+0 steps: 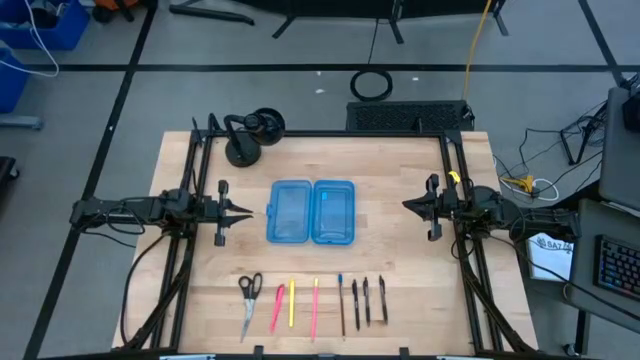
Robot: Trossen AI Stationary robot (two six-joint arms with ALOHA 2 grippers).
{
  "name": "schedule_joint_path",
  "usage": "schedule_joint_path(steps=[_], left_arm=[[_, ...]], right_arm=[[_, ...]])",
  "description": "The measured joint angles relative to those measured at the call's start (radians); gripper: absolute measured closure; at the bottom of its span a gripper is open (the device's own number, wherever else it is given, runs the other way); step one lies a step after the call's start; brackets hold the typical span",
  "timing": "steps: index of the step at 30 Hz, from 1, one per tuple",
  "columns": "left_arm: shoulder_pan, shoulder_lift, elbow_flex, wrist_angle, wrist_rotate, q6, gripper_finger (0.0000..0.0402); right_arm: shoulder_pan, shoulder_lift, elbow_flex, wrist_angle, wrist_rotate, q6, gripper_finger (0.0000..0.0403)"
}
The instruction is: Pick & place school supplies into a supply box
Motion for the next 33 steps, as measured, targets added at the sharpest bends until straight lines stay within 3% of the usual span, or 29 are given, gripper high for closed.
schedule_joint_path(steps=[18,24,29,33], left_arm=[[0.0,0.0,0.0,0.029,0.0,-0.072,0.0355],[0.0,0.0,0.0,0.028,0.015,-0.317,0.0355],[0.0,0.0,0.0,0.051,-0.043,-0.512,0.0355],[-0.011,0.022,0.0,0.077,-0.011,-0.672,0.0355]], right_arm=[[0.0,0.0,0.0,0.001,0.0,0.0,0.0403],[0.0,0.0,0.0,0.002,0.0,0.0,0.0403],[0.0,0.0,0.0,0.002,0.0,0.0,0.0403],[0.0,0.0,0.0,0.002,0.0,0.0,0.0403]])
